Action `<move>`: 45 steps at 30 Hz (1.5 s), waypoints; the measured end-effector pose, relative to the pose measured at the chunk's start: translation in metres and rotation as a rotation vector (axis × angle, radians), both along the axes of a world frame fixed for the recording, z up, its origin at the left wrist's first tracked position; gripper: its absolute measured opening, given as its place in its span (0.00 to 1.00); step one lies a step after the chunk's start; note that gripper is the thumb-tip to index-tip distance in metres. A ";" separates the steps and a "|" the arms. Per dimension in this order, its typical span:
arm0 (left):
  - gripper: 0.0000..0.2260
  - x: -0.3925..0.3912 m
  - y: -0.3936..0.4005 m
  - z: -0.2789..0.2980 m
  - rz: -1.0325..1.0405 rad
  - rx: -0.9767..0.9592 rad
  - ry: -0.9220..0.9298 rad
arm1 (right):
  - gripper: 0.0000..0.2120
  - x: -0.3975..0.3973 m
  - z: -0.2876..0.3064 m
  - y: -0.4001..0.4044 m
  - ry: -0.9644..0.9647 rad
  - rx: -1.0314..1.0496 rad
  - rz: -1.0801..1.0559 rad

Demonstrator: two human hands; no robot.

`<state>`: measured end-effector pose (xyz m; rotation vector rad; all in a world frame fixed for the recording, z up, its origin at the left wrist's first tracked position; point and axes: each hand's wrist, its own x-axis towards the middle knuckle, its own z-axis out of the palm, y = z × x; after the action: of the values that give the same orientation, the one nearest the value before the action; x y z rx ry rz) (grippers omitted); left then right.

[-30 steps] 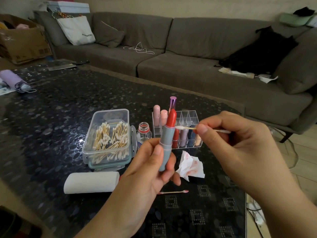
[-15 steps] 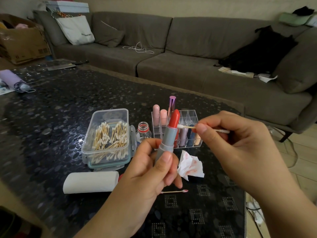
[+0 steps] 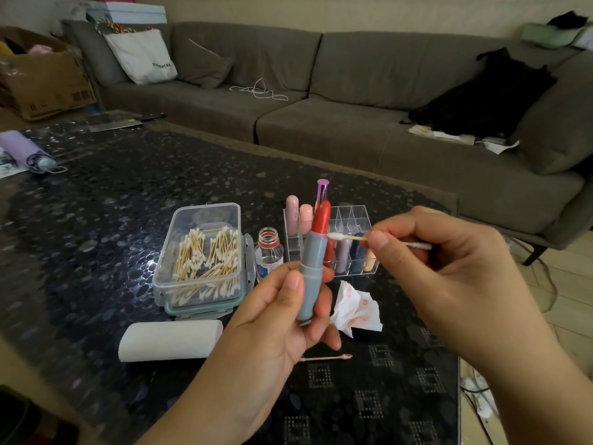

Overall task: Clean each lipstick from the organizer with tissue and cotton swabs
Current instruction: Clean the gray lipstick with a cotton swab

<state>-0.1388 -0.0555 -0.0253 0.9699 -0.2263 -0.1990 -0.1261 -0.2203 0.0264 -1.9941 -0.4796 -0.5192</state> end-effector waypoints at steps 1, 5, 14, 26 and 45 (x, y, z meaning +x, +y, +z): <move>0.14 0.000 0.000 0.000 0.001 -0.005 0.007 | 0.05 0.000 0.000 0.000 -0.001 -0.003 -0.001; 0.14 0.000 0.000 0.001 -0.018 -0.023 0.013 | 0.05 -0.001 0.000 0.000 0.000 0.001 0.013; 0.10 0.001 0.001 -0.003 -0.028 0.016 -0.042 | 0.05 -0.001 -0.001 0.002 -0.005 -0.024 -0.001; 0.13 0.000 0.001 -0.004 -0.004 0.023 -0.061 | 0.07 0.000 -0.001 0.000 -0.022 0.014 0.069; 0.11 -0.001 0.001 0.002 0.001 0.010 -0.005 | 0.05 0.002 0.000 -0.002 -0.010 0.048 0.088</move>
<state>-0.1399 -0.0545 -0.0235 0.9803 -0.2296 -0.1970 -0.1239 -0.2224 0.0268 -1.9163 -0.5535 -0.4824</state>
